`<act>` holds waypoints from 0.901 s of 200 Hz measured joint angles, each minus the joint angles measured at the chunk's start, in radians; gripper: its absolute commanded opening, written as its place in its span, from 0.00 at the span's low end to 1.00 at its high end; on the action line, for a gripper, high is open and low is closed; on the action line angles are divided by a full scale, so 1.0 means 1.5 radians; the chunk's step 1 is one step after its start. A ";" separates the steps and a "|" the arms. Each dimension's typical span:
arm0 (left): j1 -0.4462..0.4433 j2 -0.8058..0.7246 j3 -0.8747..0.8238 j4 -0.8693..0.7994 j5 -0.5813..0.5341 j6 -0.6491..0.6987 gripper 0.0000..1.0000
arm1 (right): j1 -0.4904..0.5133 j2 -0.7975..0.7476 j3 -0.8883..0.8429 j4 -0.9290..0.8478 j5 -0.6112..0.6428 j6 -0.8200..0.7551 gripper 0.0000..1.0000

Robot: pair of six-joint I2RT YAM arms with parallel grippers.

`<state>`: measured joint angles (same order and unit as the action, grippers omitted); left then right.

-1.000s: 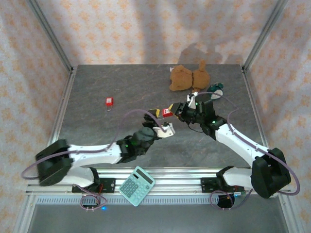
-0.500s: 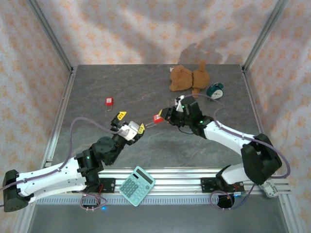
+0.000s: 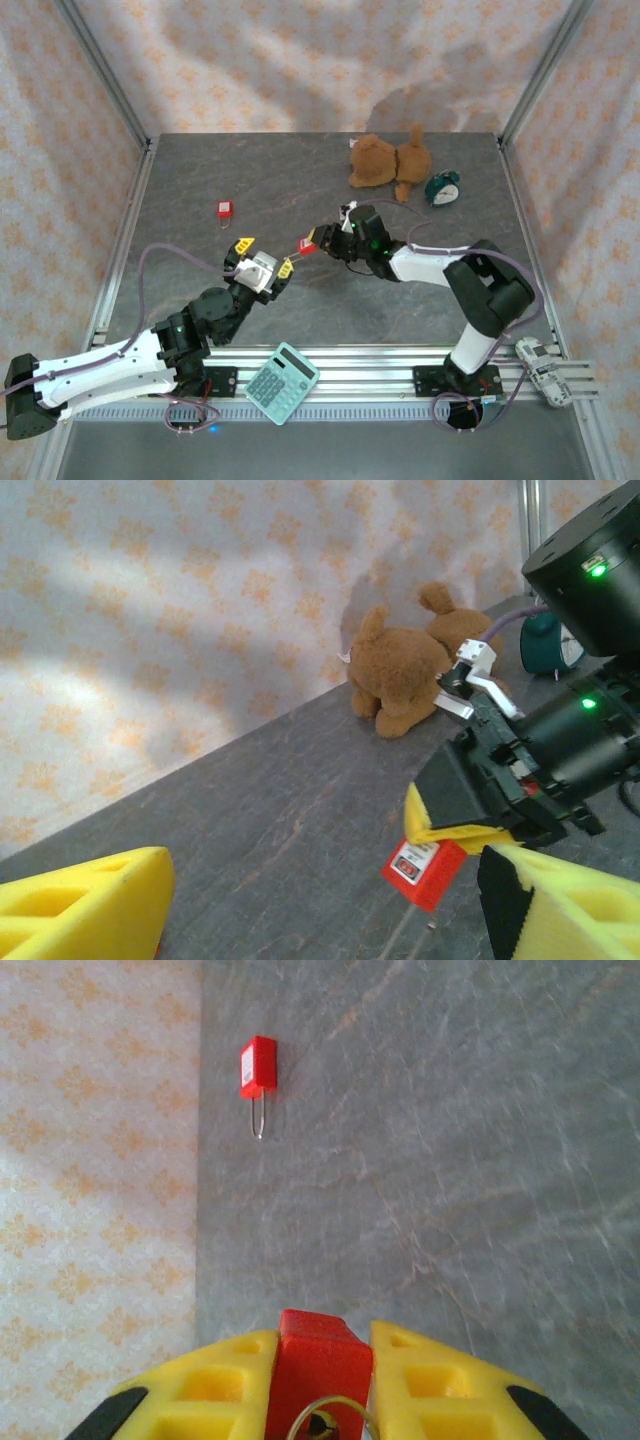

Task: Unlock with the key

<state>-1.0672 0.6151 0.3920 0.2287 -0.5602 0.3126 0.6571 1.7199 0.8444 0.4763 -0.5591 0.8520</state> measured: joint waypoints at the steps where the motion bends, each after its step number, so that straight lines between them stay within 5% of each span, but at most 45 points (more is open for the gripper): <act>1: 0.000 -0.001 -0.001 0.001 0.000 -0.001 0.81 | 0.000 0.002 0.002 0.001 0.000 0.000 0.21; 101: 0.000 -0.070 -0.024 -0.001 -0.029 -0.052 0.81 | -0.052 0.202 0.163 0.075 0.002 0.036 0.20; 180: 0.000 -0.070 -0.024 -0.002 -0.029 -0.054 0.81 | -0.072 0.262 0.196 0.092 0.002 0.054 0.20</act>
<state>-1.0672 0.5102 0.3557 0.2264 -0.6037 0.2321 0.5484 2.1136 1.1378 0.6140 -0.5564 0.9333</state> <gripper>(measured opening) 0.812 0.217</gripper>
